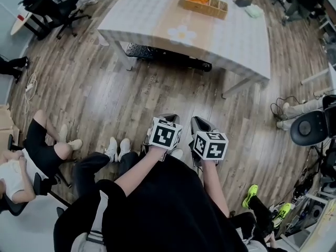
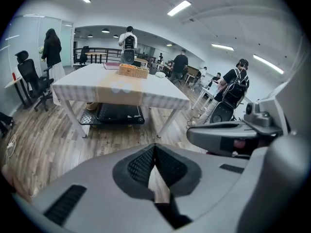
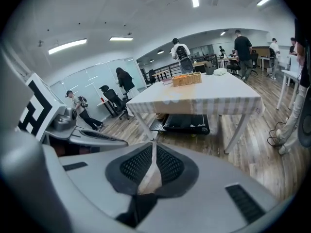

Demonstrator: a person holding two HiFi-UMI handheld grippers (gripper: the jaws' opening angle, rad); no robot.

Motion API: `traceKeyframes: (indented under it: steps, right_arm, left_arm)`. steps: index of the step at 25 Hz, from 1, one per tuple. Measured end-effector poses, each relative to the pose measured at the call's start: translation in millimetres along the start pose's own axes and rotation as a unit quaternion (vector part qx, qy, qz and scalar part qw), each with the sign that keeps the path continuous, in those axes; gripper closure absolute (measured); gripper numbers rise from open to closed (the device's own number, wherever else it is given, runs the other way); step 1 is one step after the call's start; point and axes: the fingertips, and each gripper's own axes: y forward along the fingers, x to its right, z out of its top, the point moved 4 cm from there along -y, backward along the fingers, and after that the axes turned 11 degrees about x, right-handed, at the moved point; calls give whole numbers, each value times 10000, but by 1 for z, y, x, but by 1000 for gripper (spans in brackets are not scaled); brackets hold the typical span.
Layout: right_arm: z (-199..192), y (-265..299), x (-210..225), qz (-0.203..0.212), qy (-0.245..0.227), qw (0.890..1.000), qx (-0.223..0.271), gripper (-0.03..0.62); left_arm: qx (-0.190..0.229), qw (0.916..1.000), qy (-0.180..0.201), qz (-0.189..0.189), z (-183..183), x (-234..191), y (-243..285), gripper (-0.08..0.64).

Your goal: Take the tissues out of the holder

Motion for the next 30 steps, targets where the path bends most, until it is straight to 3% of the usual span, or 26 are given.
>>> traceKeyframes:
  steps: [7, 16, 30]
  right_arm:
    - [13, 30, -17, 202, -182, 9996, -126, 554]
    - [59, 62, -2, -157, -165, 9997, 102, 557]
    - [80, 115, -9, -360, 81, 9993, 36, 577]
  left_arm:
    - [-17, 10000, -44, -75, 15, -27, 8, 560]
    - [15, 9991, 185, -372, 68, -51, 36, 560]
    - [-50, 9974, 281, -661, 104, -95, 61, 560]
